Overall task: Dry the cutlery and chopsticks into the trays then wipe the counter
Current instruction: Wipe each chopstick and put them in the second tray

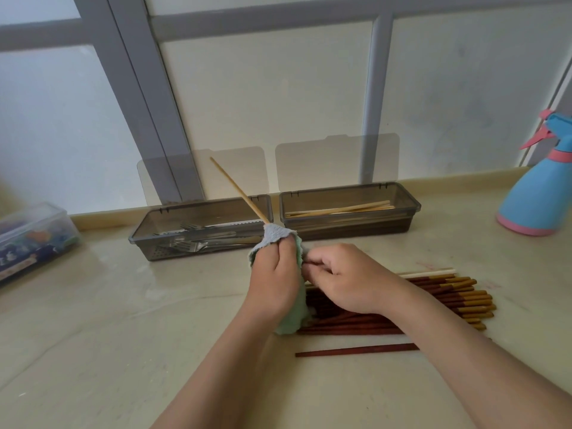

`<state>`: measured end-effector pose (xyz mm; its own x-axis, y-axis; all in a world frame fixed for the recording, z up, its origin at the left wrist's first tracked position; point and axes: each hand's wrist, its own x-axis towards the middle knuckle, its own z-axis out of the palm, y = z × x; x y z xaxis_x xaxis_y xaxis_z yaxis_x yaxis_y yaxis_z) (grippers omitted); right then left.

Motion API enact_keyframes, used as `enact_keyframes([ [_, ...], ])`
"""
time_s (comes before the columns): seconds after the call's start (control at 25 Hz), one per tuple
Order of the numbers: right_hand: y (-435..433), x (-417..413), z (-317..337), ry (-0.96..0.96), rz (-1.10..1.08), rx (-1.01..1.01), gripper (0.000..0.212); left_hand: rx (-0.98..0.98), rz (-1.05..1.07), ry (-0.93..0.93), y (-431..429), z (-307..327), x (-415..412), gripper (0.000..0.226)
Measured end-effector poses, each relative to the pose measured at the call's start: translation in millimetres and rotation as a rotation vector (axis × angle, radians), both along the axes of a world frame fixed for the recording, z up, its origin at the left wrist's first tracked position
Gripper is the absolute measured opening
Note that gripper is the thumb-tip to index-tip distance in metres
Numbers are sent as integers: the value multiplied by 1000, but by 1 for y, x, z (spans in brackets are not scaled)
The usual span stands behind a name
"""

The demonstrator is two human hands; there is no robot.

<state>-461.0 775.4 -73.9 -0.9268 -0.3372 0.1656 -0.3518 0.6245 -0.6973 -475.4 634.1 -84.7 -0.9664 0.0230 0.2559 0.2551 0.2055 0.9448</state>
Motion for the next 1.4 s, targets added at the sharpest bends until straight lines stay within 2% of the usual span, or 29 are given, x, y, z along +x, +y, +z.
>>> enact_keyframes([
  [0.12, 7, -4, 3, 23, -137, -189, 30, -23, -136, -33, -7, 2, 0, 43],
  [0.24, 12, -7, 6, -116, -250, -529, 23, -196, -347, -43, -5, 2, 9, 46],
  [0.32, 11, -7, 5, -199, -255, -598, 27, -282, -445, -57, -2, 4, 15, 45],
  [0.4, 9, -10, 3, -253, -318, -647, 26, -311, -484, -63, 0, 7, 18, 47],
  [0.6, 30, -25, 8, -332, -556, -1003, 18, -374, -528, -25, 2, 7, 22, 49],
  [0.64, 35, -25, 9, -299, -592, -982, 19, -358, -507, -1, 1, 5, 20, 48],
  [0.68, 39, -26, 7, -229, -621, -862, 21, -328, -471, 24, -1, 3, 17, 47],
  [0.84, 51, -30, -1, 161, -589, 56, 25, -208, -298, 95, -6, 4, 8, 50],
  [0.92, 57, -35, -4, 208, -598, 343, 36, -195, -250, 91, -6, 5, 10, 51],
  [1.0, 63, -40, 0, 290, -664, 535, 47, -180, -234, 72, -5, 5, 12, 53],
  [1.16, 70, -60, 9, 382, -731, 654, 51, -158, -208, 54, -3, 8, 13, 56],
  [1.4, 75, -85, 3, 264, -512, 607, 61, -142, -179, 49, -6, 6, 9, 58],
])
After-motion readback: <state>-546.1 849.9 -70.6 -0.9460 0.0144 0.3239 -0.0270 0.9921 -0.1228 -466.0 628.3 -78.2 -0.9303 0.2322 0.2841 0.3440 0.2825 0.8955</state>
